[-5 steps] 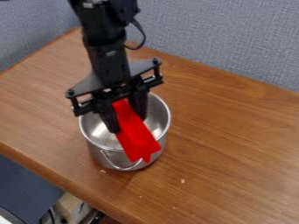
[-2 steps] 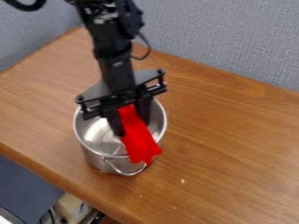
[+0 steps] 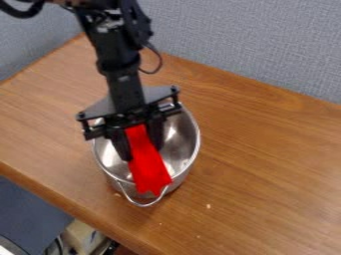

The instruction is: Put the red object in the metal pot

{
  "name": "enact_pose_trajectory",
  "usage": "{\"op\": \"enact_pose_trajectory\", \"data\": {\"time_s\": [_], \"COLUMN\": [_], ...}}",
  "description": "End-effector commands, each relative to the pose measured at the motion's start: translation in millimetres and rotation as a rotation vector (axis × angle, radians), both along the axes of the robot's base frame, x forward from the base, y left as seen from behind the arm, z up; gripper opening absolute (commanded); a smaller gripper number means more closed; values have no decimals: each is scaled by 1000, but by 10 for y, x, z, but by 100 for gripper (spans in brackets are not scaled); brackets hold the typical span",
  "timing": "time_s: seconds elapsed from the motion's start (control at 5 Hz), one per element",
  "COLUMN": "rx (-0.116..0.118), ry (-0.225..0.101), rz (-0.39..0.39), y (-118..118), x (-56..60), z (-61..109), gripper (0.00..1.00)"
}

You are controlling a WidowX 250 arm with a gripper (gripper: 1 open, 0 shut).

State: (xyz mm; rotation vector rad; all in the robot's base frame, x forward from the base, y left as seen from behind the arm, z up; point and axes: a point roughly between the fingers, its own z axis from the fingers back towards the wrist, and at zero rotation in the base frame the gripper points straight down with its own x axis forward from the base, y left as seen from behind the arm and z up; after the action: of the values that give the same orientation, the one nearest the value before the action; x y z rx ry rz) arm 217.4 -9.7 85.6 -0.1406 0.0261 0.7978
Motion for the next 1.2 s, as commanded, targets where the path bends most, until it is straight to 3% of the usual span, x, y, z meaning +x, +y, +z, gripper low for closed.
{"op": "enact_pose_trajectory", "data": {"time_s": [0.0,0.2,0.6,1.0], "rx": [-10,-2,0,1], "ry": [-58,-57,-37,-26], "rz": [3,54,-29,-142], "y": [-94,48,-77,-192], "x": [110,132,140,114], "z": [161,51,13,-215], "gripper": [0,0,0,0]}}
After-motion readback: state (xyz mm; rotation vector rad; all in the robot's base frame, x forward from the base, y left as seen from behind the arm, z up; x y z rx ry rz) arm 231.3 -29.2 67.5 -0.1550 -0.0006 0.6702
